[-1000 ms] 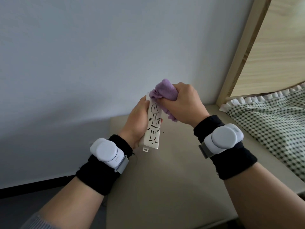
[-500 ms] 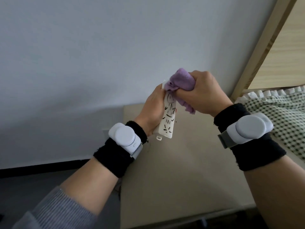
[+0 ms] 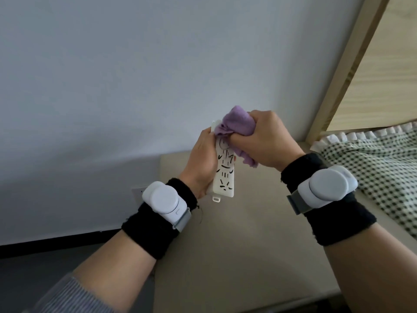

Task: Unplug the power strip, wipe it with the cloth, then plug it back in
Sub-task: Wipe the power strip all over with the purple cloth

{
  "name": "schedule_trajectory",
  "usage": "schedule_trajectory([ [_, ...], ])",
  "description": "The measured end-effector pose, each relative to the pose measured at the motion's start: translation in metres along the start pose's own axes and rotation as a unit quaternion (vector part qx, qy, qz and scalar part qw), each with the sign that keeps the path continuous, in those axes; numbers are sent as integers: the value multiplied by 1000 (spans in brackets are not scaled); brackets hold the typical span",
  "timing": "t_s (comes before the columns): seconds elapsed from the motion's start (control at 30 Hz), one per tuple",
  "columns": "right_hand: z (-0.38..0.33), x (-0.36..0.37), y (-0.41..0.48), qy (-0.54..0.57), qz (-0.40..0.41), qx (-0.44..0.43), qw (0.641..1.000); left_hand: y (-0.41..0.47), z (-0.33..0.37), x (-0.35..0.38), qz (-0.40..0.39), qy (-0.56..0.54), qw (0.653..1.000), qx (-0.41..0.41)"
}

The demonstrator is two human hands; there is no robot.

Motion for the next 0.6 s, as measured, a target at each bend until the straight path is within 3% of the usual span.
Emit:
schedule_trajectory([
  [0.2, 4, -4, 1, 5, 20, 8, 1000, -3, -2, 0, 16, -45, 999, -17],
  [0.33, 0, 1, 2, 1, -38, 4, 999, -2, -3, 0, 18, -37, 999, -7],
  [0.5, 3, -5, 2, -22, 25, -5, 999, -3, -2, 5, 5, -68, 997, -32],
  [0.6, 4, -4, 1, -1, -26, 6, 1000, -2, -1, 3, 15, -52, 998, -25],
])
Point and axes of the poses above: each hand's wrist, its own y-axis towards the middle knuckle, its own x-axis out of the palm, z = x × y, the point moved 4 cm from there along y, towards the middle knuckle, and after that the axes turned 9 degrees about -z, right-handed, at the moved point
